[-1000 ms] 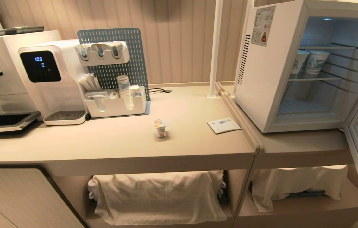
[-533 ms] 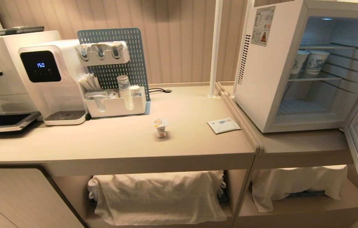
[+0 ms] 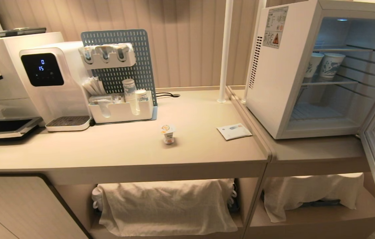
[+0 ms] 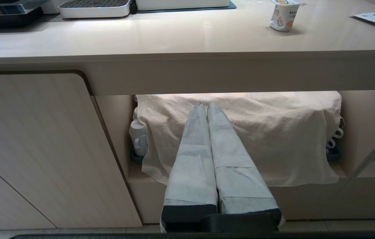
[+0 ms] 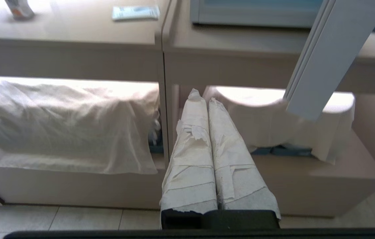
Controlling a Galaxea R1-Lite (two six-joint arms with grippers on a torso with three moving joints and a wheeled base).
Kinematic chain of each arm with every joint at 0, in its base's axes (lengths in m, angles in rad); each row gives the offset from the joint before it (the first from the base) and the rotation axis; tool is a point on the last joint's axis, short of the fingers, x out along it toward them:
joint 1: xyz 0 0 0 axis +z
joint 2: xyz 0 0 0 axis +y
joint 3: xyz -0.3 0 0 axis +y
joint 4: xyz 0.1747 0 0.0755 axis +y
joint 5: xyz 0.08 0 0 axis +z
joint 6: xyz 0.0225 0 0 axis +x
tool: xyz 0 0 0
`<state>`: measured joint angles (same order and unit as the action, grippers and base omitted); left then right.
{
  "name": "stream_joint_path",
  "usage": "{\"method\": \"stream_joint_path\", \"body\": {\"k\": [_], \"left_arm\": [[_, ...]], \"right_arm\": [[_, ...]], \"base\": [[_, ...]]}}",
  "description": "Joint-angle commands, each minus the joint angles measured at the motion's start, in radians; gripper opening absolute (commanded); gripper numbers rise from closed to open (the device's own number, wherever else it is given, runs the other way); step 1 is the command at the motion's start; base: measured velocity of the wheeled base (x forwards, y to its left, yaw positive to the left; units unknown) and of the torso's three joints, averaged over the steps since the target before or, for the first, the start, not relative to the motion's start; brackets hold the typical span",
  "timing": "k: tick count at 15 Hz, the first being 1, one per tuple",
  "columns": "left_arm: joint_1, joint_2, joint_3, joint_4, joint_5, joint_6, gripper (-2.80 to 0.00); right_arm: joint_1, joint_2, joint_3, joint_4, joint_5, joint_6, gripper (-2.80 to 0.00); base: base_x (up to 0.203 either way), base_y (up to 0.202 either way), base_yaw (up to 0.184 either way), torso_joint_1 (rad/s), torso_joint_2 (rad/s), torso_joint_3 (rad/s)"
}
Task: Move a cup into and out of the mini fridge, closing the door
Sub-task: Open the freezer door
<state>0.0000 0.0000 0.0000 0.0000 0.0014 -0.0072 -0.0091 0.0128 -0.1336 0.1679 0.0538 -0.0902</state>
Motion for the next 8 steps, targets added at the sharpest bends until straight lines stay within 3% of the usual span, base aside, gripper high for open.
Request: {"method": "stream_joint_path", "body": {"k": [1, 4, 8], "left_arm": [[0.000, 0.000, 0.000, 0.000, 0.000, 0.000, -2.80], [0.000, 0.000, 0.000, 0.000, 0.000, 0.000, -2.80], [0.000, 0.000, 0.000, 0.000, 0.000, 0.000, -2.80]], "right_arm": [[0.000, 0.036, -0.046, 0.008, 0.003, -0.003, -2.80], [-0.001, 0.142, -0.129, 0.019, -0.025, -0.034, -2.80], [-0.001, 0.348, -0.220, -0.011, -0.218, -0.151, -2.80]], "base": [[0.000, 0.000, 0.000, 0.000, 0.00, 0.000], [0.000, 0.000, 0.000, 0.000, 0.00, 0.000], [0.000, 0.000, 0.000, 0.000, 0.00, 0.000]]}}
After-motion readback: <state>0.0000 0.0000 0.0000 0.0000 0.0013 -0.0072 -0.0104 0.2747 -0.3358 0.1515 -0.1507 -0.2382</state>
